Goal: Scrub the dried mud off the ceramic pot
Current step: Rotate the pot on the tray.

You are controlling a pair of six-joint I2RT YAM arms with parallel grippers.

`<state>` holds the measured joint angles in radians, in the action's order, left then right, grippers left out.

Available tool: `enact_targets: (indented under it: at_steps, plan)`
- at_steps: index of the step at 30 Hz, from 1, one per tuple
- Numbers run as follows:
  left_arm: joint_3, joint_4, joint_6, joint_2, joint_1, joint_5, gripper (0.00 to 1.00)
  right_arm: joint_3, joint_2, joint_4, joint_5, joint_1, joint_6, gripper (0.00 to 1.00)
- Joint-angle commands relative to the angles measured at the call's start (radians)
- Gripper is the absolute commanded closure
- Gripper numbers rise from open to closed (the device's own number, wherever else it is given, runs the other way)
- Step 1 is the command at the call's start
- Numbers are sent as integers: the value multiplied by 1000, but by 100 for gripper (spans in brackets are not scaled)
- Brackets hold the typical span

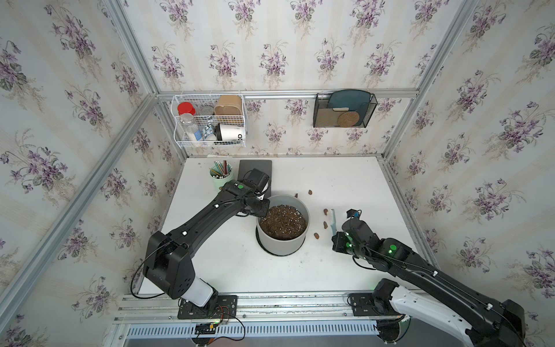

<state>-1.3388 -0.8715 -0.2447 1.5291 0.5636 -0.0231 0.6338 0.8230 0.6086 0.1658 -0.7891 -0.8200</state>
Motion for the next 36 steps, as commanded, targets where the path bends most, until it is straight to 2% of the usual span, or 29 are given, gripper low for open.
enact_targets:
  at_steps: [1,6,10,13,17,22,27,30,36]
  plan:
    - [-10,122,-28,-8,-2,-30,71,5,1,1,31,1,-11,100]
    - [-34,173,-11,50,-2,-34,64,-19,28,-49,19,1,-12,100]
    - [-90,138,4,117,-4,-45,64,-23,49,-79,2,2,2,100]
    - [-118,108,3,134,-4,-30,70,-20,71,-92,-17,2,14,100]
    - [-110,88,-5,102,-6,-2,91,-19,77,-107,-22,4,18,100]
    - [-86,44,14,62,-6,23,100,-20,87,-121,-20,18,15,100]
    - [-45,6,37,-7,-5,29,100,0,106,-122,-28,33,22,100]
    - [-5,6,50,-60,-6,-12,100,19,118,-121,-23,39,31,100]
    - [42,8,51,-71,-5,-44,100,35,133,-113,-13,67,37,100]
